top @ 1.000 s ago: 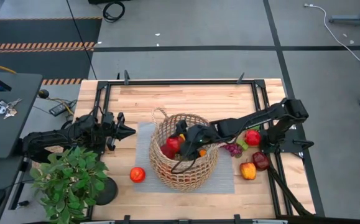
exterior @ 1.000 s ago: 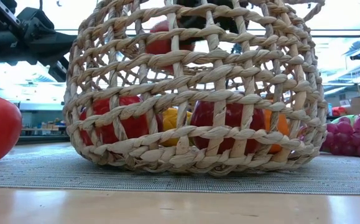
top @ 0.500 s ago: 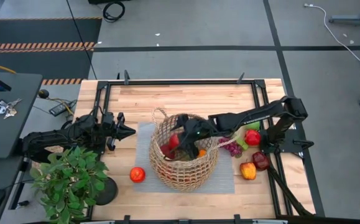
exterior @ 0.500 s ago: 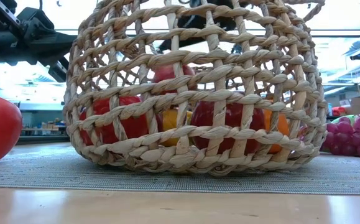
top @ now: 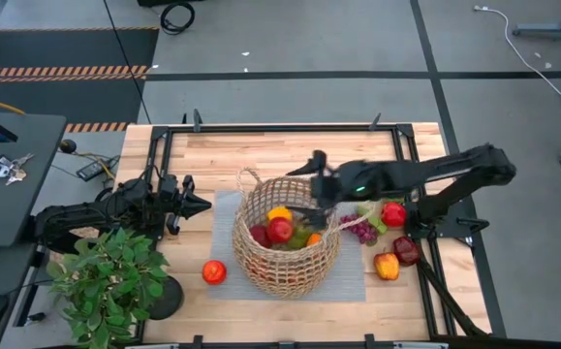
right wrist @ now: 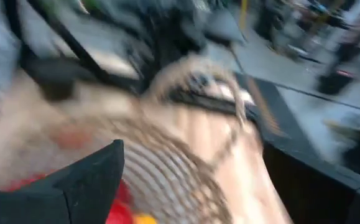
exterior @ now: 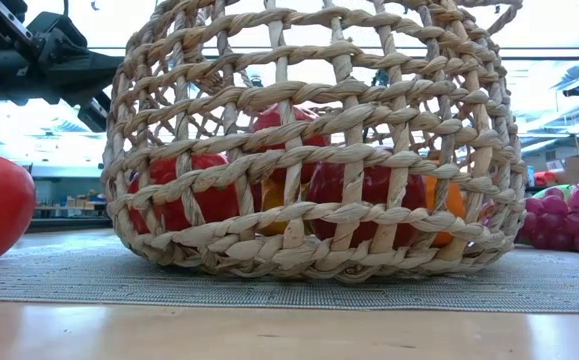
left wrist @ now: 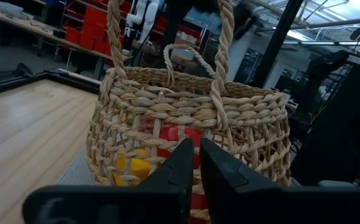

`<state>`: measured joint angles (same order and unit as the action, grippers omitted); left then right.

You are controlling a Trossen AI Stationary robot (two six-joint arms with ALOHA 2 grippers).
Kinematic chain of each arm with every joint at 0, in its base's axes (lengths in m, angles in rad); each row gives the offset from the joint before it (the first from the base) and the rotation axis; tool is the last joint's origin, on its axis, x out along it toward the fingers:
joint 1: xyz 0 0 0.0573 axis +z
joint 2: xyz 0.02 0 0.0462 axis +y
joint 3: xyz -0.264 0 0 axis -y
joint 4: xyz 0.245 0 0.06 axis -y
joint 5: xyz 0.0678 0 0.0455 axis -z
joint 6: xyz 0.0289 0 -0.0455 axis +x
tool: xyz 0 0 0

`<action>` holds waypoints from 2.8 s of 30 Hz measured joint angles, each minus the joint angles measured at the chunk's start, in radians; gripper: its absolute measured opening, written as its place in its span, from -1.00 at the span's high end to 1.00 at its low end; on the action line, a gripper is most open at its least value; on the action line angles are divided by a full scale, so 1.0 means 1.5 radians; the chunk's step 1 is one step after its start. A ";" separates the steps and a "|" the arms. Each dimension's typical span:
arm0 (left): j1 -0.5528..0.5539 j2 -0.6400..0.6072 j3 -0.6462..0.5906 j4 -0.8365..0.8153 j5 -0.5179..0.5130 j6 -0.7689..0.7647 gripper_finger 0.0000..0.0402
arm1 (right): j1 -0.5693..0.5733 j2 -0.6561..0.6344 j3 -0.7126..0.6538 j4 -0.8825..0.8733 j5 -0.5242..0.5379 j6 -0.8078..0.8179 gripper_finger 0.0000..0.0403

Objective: Build produce basket
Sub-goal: Put the red apple into the brown basket

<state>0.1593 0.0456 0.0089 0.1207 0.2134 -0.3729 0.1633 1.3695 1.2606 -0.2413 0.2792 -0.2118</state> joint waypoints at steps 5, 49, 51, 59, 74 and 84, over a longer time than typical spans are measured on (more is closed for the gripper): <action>0.000 0.000 0.000 0.000 0.000 0.000 0.83 | 0.019 -0.088 0.001 -0.017 -0.242 0.138 -0.85; 0.000 0.000 0.000 0.000 0.000 -0.001 0.85 | 0.496 0.020 -0.268 -0.601 -0.065 1.385 -0.91; 0.000 0.000 0.000 0.000 0.000 0.000 0.83 | 0.496 0.039 -0.268 -0.581 -0.068 1.381 -0.90; 0.000 0.000 0.000 0.000 0.000 0.000 0.84 | 0.501 0.097 -0.267 -0.508 -0.099 1.368 -0.90; 0.000 0.000 0.000 0.000 0.000 -0.001 0.82 | 0.501 0.117 -0.266 -0.498 -0.152 1.341 -0.73; 0.000 0.000 0.000 0.000 0.000 0.000 0.85 | 0.501 0.063 -0.196 -0.494 -0.076 1.247 -0.72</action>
<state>0.1596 0.0455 0.0090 0.1211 0.2134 -0.3733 0.9142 1.4634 0.9659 -0.9821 0.1657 1.6594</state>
